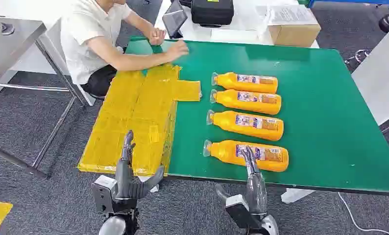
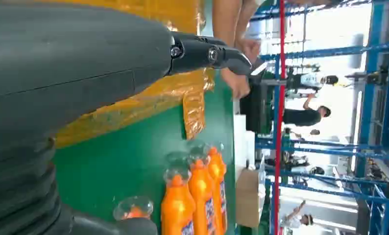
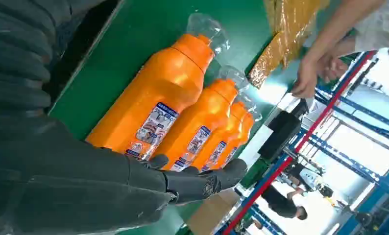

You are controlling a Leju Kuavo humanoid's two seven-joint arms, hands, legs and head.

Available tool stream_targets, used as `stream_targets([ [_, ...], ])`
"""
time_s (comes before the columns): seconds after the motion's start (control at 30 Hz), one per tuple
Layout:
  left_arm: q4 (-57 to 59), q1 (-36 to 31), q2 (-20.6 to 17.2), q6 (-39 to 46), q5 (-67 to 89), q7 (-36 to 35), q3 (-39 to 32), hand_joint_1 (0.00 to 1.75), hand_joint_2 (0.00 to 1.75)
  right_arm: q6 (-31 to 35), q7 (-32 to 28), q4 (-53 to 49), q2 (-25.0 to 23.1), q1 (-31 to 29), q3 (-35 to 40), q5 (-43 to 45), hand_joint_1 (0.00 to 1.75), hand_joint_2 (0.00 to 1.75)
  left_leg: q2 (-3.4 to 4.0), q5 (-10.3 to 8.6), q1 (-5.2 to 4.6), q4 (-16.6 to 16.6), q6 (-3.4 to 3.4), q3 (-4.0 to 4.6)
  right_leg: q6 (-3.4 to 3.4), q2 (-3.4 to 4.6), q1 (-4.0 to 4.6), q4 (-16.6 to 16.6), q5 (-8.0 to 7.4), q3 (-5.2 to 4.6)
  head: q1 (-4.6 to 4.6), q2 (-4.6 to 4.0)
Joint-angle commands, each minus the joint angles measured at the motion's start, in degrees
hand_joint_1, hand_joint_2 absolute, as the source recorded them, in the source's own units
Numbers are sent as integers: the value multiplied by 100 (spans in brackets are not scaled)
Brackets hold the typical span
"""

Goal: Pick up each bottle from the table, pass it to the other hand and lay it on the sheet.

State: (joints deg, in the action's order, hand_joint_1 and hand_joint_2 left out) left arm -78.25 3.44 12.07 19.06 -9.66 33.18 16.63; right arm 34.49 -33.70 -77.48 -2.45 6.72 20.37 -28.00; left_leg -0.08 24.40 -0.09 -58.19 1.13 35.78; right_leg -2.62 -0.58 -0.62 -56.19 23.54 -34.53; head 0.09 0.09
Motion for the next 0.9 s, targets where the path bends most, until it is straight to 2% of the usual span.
stream_targets([
  [0.03, 430, -216, -261, 254, 1042, -38, 539, 0, 175, 231, -19, 325, 198, -374, -89, -170, 0, 175, 5, 7, 1, 10, -7, -33, 8, 9, 1, 9, 5, 31, 0, 0],
  [0.1, 600, -279, -223, 148, 1063, -73, 632, 0, 175, 281, 57, 366, 208, -442, -214, -310, 0, 175, 4, 7, 0, 9, -6, -32, 7, 6, 0, 8, 6, 30, 0, 0],
  [0.23, 928, -516, -142, -87, 1066, -129, 832, 0, 175, 551, 629, 1105, 475, -884, -611, -1189, 0, 175, -1, 3, -2, 12, -4, -33, 6, 1, -2, 11, 3, 32, 0, 0],
  [0.33, 1037, -577, -110, -211, 1040, -144, 919, 0, 175, 490, 584, 1419, 613, -1066, -864, -1274, 0, 175, -1, -1, -1, 10, -2, -22, 2, 0, -1, 14, -3, 23, 0, 0],
  [0.43, 1106, -607, -71, -331, 990, -114, 970, 0, 175, 522, 969, 1673, 929, -1240, -995, -2058, 0, 175, -5, 2, -2, 14, -2, -40, 3, -2, -1, 19, 1, 44, 0, 0],
  [0.53, 1115, -622, -11, -420, 969, -102, 995, 0, 175, 278, 1394, 1970, 1172, -1498, -1035, -2607, 0, 175, 0, 1, -6, 7, 0, -25, 1, 2, -4, 10, -1, 27, 0, 0],
  [0.7, 1134, -629, 39, -450, 886, -146, 1054, 0, 175, 7, 1677, 2399, 1315, -1932, -974, -2898, 0, 175, 8, 6, -9, 7, -2, -40, 3, 11, -5, 11, 1, 39, 0, 0],
  [0.8, 1119, -623, 46, -471, 848, -156, 1051, 0, 175, -111, 1702, 2533, 1318, -2012, -912, -2925, 0, 175, 8, 2, -7, 2, -1, -19, 1, 10, -3, 7, -4, 20, 0, 0],
  [0.9, 1104, -626, 50, -474, 836, -163, 1051, 0, 175, -214, 1748, 2618, 1347, -2040, -841, -2958, 0, 175, 7, 7, -6, 4, -5, -37, 5, 9, -2, 7, 2, 37, -2, 0],
])
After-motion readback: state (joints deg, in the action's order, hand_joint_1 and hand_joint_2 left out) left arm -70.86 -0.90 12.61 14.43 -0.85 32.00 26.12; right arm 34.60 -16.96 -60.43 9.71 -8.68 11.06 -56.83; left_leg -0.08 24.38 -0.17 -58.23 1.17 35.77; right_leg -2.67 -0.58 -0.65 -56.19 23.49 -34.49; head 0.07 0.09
